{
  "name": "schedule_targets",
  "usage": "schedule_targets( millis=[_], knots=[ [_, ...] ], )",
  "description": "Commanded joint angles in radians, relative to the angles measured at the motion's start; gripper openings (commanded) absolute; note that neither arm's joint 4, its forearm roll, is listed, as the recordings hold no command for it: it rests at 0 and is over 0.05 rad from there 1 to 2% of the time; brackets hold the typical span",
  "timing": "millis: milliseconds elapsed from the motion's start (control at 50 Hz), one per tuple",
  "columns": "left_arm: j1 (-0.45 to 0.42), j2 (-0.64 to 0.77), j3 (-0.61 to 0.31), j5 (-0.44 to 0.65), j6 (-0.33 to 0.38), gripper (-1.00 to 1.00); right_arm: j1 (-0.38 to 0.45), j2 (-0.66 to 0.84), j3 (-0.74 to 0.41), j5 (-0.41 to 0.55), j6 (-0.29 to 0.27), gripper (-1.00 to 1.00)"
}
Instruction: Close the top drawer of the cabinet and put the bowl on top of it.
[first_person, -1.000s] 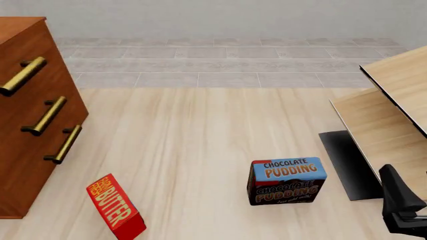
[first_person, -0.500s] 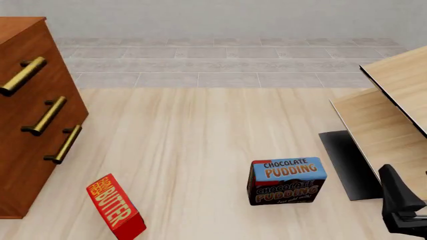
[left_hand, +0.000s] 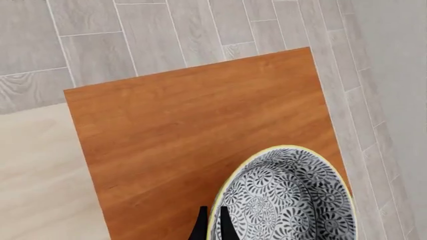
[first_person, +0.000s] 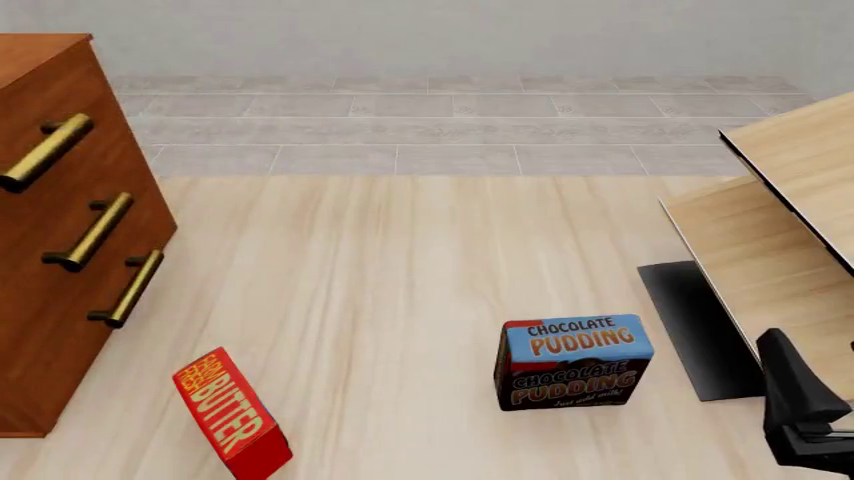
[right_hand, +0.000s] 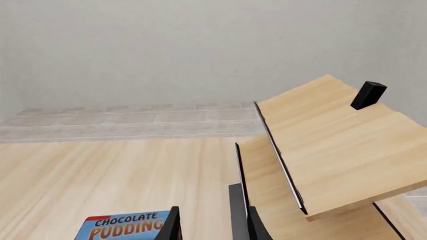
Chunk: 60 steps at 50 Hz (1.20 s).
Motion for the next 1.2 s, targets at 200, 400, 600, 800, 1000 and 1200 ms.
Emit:
schedule_targets(
  millis=[200, 400, 600, 800, 1000, 1200],
  knots=[
    [0.029, 0.01, 0.018, -0.01, 0.027, -1.0, 0.0, 0.002, 0.0, -0.003, 0.001, 1.0],
    [0.049, 0.008, -0.002, -0.006, 0.038, -1.0, 0.001, -0.001, 0.0, -0.002, 0.001, 1.0],
    [0.069, -0.016, -0.03, -0.012, 0.033, 1.0, 0.001, -0.005, 0.0, 0.0, 0.003, 1.0],
    [0.083, -0.018, -0.024, -0.013, 0.037, 1.0, 0.001, -0.008, 0.0, 0.003, 0.004, 1.0],
    [0.07, -0.021, -0.059, 0.0, 0.045, 1.0, 0.001, -0.008, -0.001, 0.003, 0.004, 1.0],
    [0.073, -0.038, -0.104, 0.029, 0.039, 1.0, 0.002, -0.009, -0.001, 0.002, 0.004, 1.0]
  ],
)
